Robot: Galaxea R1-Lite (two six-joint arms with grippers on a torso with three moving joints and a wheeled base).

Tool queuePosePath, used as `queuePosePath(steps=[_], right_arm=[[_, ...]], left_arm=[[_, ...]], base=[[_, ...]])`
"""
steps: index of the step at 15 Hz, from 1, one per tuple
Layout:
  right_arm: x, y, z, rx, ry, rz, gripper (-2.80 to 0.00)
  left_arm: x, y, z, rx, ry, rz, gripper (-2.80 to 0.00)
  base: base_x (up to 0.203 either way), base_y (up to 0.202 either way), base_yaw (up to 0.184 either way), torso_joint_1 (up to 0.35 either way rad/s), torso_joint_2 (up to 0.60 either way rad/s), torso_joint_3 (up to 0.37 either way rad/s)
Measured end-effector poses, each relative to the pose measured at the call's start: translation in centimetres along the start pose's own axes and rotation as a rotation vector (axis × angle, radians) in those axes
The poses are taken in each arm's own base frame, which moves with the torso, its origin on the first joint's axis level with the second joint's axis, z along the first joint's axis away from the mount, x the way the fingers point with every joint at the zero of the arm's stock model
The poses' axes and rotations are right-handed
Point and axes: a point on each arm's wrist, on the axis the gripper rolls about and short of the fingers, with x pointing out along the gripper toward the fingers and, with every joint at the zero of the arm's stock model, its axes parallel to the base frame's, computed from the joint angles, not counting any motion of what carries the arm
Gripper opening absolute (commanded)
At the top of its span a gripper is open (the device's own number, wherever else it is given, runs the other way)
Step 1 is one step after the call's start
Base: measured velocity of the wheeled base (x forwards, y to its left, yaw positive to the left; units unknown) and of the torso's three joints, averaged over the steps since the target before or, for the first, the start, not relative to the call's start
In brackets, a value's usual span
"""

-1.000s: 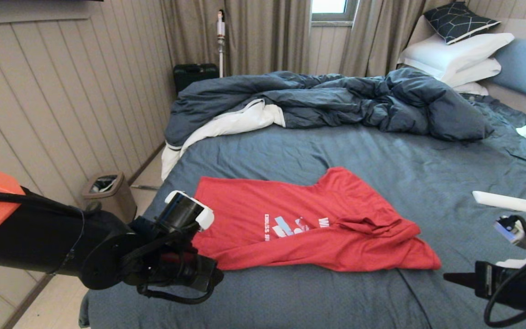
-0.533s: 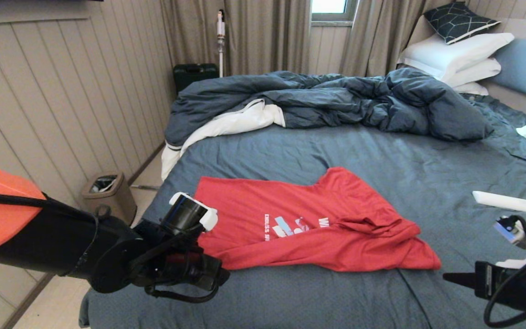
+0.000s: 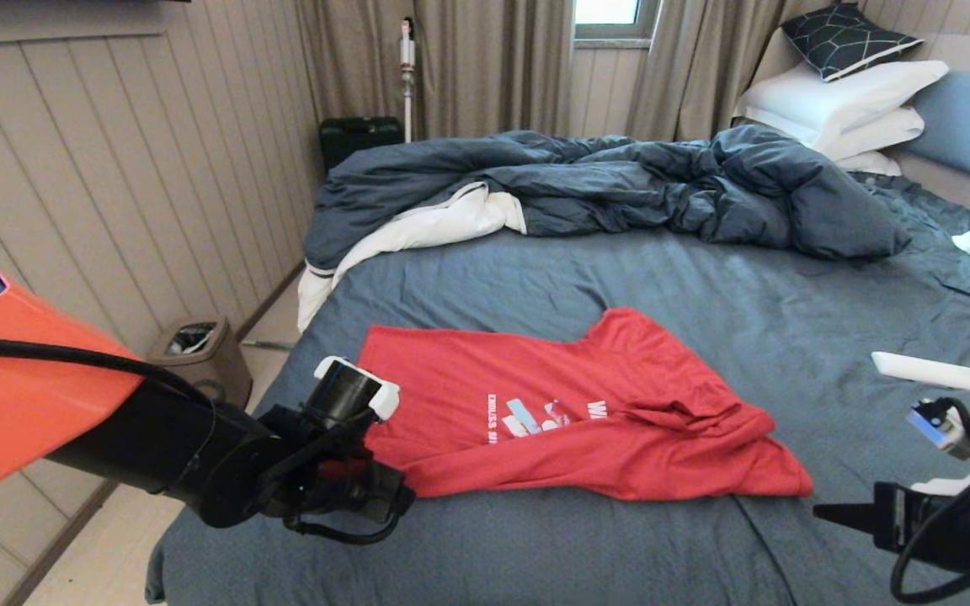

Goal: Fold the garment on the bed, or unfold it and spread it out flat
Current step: Fold the red T-shirt

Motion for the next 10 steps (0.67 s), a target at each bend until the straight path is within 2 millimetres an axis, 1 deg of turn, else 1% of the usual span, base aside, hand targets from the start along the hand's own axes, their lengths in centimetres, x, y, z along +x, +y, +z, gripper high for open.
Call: queuePosePath(steps=[3,4,7,10], right_arm=[[0.06,-0.05,0.0,0.002,0.003,0.0,-2.8],[0.08,-0.07,0.0,0.003,0.003,-0.001,-2.8],[0.13,-0.1,0.0,0.003,0.005,-0.002,-2.8],[0.2,-0.1,0.02,0.002,0.007,-0.001,-2.8]], left_arm=[[0.7,0.11,0.15,0.0,-0.012,0.005,0.0],[0.91,0.1,0.14,-0.001,-0.013,0.006,-2.8],[1.05,0.05,0.33,-0.002,-0.017,0.006,-2.8],[0.58,0.17,0.42,-0.013,-0.028,0.006,-2.8]], base=[[0.0,0.0,0.0,0.0,0.0,0.0],[0.0,0.0,0.0,0.0,0.0,0.0],[0.0,0.0,0.0,0.0,0.0,0.0],[0.0,0.0,0.0,0.0,0.0,0.0]])
